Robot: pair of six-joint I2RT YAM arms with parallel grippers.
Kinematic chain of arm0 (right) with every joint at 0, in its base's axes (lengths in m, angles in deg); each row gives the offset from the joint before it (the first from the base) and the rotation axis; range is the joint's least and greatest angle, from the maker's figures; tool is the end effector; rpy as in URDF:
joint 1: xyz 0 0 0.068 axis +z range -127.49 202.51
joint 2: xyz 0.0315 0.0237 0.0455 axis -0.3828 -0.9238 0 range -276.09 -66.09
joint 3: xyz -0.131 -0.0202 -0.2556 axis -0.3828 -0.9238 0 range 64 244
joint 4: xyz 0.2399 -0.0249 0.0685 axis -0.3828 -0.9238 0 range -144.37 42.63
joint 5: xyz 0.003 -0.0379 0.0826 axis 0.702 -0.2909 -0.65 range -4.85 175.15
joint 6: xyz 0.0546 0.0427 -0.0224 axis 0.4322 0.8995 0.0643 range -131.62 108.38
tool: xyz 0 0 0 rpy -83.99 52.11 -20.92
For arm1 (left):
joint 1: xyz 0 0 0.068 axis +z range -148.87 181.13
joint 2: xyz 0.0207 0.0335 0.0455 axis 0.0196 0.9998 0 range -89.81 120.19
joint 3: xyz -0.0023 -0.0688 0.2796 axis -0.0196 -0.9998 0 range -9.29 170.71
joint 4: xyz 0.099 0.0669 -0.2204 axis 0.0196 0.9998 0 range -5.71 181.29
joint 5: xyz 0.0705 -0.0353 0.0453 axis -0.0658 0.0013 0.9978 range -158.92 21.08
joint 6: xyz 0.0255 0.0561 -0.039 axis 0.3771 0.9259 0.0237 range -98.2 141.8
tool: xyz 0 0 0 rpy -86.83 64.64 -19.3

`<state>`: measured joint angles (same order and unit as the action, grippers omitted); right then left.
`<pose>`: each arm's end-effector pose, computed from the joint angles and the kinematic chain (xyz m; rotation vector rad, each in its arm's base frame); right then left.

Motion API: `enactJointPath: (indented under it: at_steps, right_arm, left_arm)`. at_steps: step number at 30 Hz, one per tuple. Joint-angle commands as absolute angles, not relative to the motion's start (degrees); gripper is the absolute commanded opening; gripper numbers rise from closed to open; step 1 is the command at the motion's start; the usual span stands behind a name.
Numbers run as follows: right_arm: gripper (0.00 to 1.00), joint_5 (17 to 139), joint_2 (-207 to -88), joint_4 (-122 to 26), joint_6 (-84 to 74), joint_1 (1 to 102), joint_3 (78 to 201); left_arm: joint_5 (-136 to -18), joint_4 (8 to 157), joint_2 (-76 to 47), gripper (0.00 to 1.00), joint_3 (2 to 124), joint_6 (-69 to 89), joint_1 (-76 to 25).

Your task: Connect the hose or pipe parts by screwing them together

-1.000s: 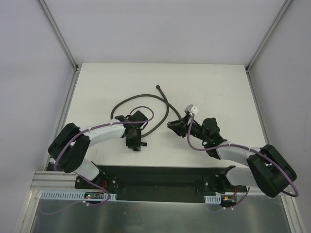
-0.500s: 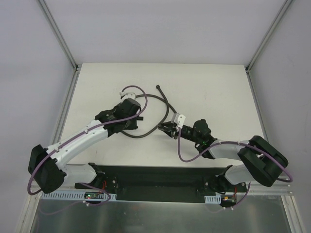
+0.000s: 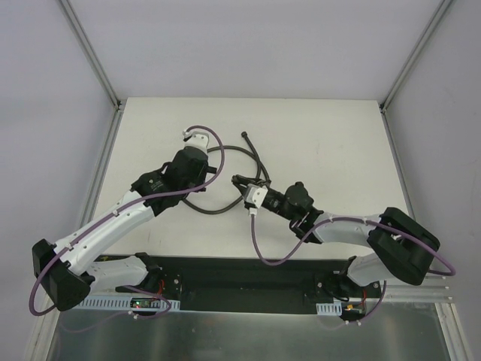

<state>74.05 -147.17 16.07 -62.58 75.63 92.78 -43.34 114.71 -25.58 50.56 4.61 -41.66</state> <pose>0.1693 0.2453 0.2675 -1.1818 0.7164 0.1647 0.1950 -0.1448 0.3339 0.2220 2.1028 -0.1359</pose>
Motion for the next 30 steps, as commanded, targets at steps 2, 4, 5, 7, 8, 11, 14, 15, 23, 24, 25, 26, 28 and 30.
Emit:
enactJointPath:
  at_steps: [2, 4, 5, 7, 8, 11, 14, 15, 23, 24, 25, 26, 28, 30]
  right_arm:
    - [0.07, 75.1, -148.6, 16.0, -69.4, 76.1, 97.6]
    - [0.07, 75.2, -149.2, 15.1, -70.2, 76.4, 98.5]
    - [0.07, 75.7, -149.4, 14.7, -70.5, 76.6, 99.1]
    - [0.07, 76.4, -149.9, 13.9, -71.7, 77.3, 99.9]
    - [0.07, 76.6, -149.9, 11.9, -72.3, 77.5, 100.5]
    - [0.07, 78.2, -150.7, 9.6, -73.2, 78.4, 102.6]
    - [0.07, 78.6, -151.0, 8.0, -72.5, 78.8, 104.3]
    - [0.07, 78.6, -151.2, 7.7, -72.4, 78.8, 104.5]
    - [0.07, 78.7, -151.9, 6.8, -72.6, 80.2, 105.8]
    - [0.07, 78.7, -152.0, 6.7, -72.8, 80.4, 105.8]
    - [0.07, 78.7, -152.0, 6.4, -73.0, 80.5, 105.9]
    - [0.07, 78.6, -152.0, 6.3, -73.1, 80.7, 106.0]
    - [0.07, 78.6, -152.0, 6.2, -73.2, 81.0, 106.1]
    - [0.08, 78.6, -152.0, 6.2, -73.1, 81.1, 106.3]
  left_arm:
    - [-49.7, 111.8, -29.8, 0.0, 50.2, 4.9, -42.1]
    - [-50.8, 111.9, -29.9, 0.0, 50.2, 4.1, -42.1]
    - [-51.3, 111.8, -29.8, 0.0, 50.0, 4.0, -42.1]
    - [-51.3, 111.8, -29.6, 0.0, 49.7, 3.7, -42.1]
    - [-51.5, 111.8, -29.6, 0.0, 49.6, 3.5, -42.1]
    - [-51.7, 111.8, -28.9, 0.0, 49.4, 3.3, -42.1]
    - [-51.9, 111.7, -28.1, 0.0, 49.2, 3.3, -42.1]
    - [-52.0, 111.7, -28.0, 0.0, 49.2, 3.2, -42.1]
    - [-52.6, 110.9, -27.6, 0.0, 48.1, 3.0, -42.1]
    - [-52.7, 110.7, -27.7, 0.0, 47.9, 3.0, -42.1]
    - [-52.7, 110.7, -27.6, 0.0, 47.8, 2.9, -42.1]
    - [-52.7, 110.6, -27.4, 0.0, 47.8, 2.9, -42.1]
    - [-52.7, 110.5, -27.3, 0.0, 47.7, 3.0, -42.1]
    - [-52.7, 110.4, -27.0, 0.0, 47.4, 3.3, -42.1]
